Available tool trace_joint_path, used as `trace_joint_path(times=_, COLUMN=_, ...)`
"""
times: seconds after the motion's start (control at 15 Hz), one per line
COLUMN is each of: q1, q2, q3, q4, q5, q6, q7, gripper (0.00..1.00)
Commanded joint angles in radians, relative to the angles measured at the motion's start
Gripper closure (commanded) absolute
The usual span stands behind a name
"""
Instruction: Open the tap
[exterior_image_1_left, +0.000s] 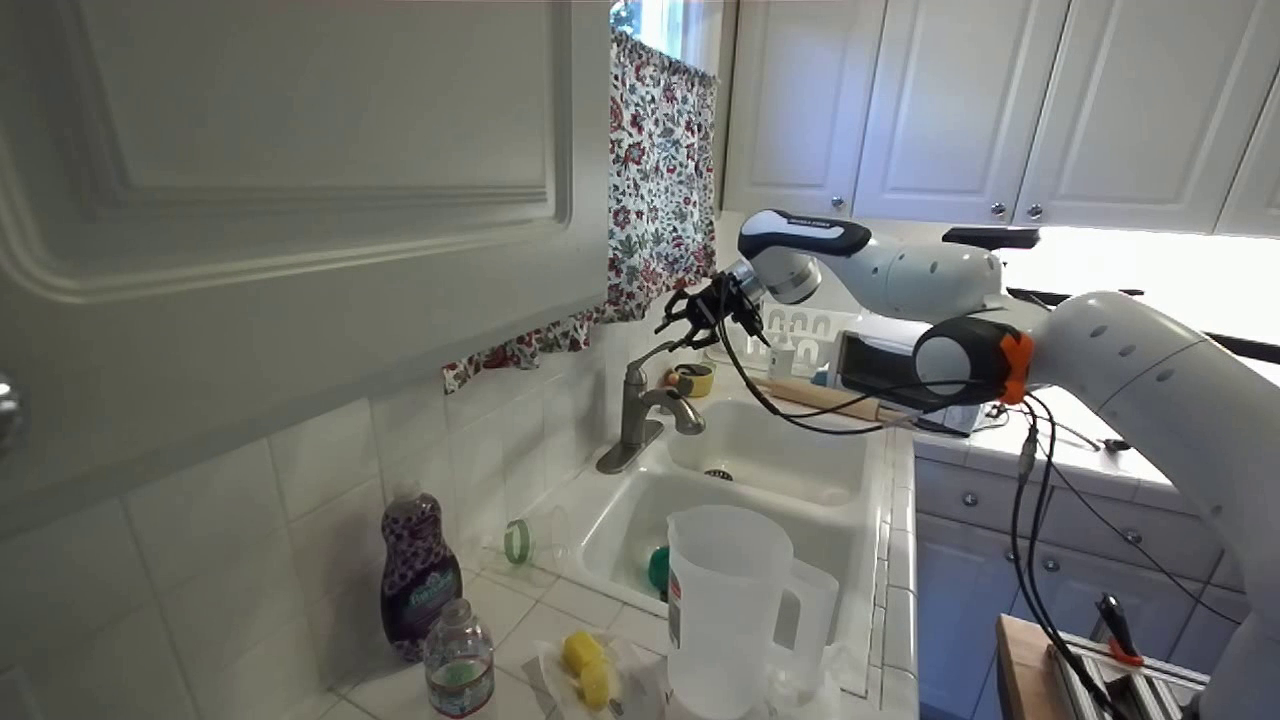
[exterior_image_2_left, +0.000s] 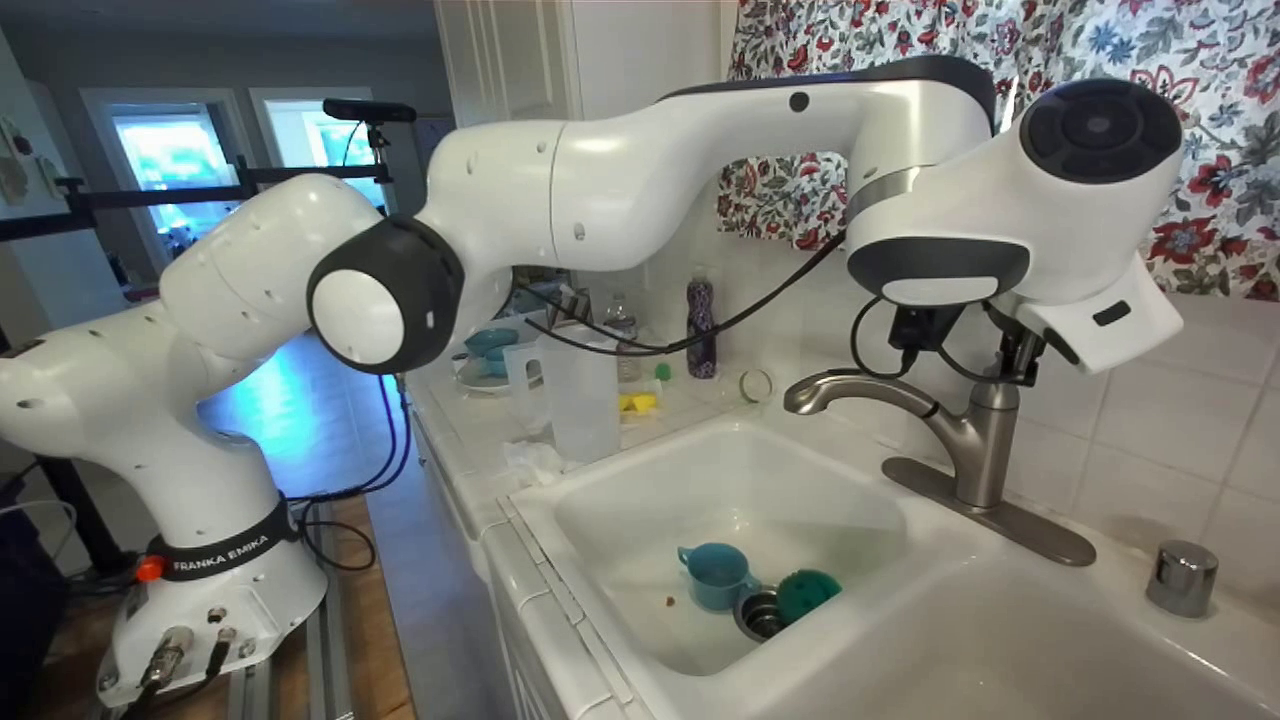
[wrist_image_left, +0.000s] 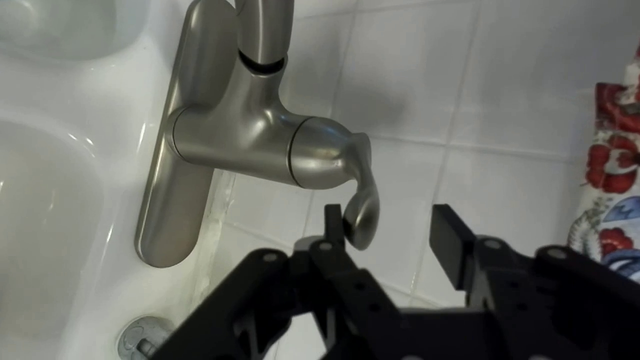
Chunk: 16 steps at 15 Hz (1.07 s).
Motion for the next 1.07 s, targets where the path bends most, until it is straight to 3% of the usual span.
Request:
trace_joint_path(times=0.0, q1=0.005, q2=0.028, q3=-0.002, q4=0.050, q5=-0.017, q6=0.008, q7=0.012, gripper=0.77)
trace_joint_path(times=0.2, q1=-0.008, q2=0.059, q3=0.037, q4=0.109, q5=-0.075, q6=-0.007, q7=0.028, gripper=0.86)
trace_joint_path(times=0.87, q1=0.009, q2=0.088, q3=0.090, q4=0.214, q5=-0.208, q6=-0.030, q7=0.024, gripper=0.88)
trace_joint_path(times=1.0, q1=0.010, q2=0.044, q3=0.110, q4=0.139, q5=-0.226, q6=0.002, q7=0.004, gripper=0.89)
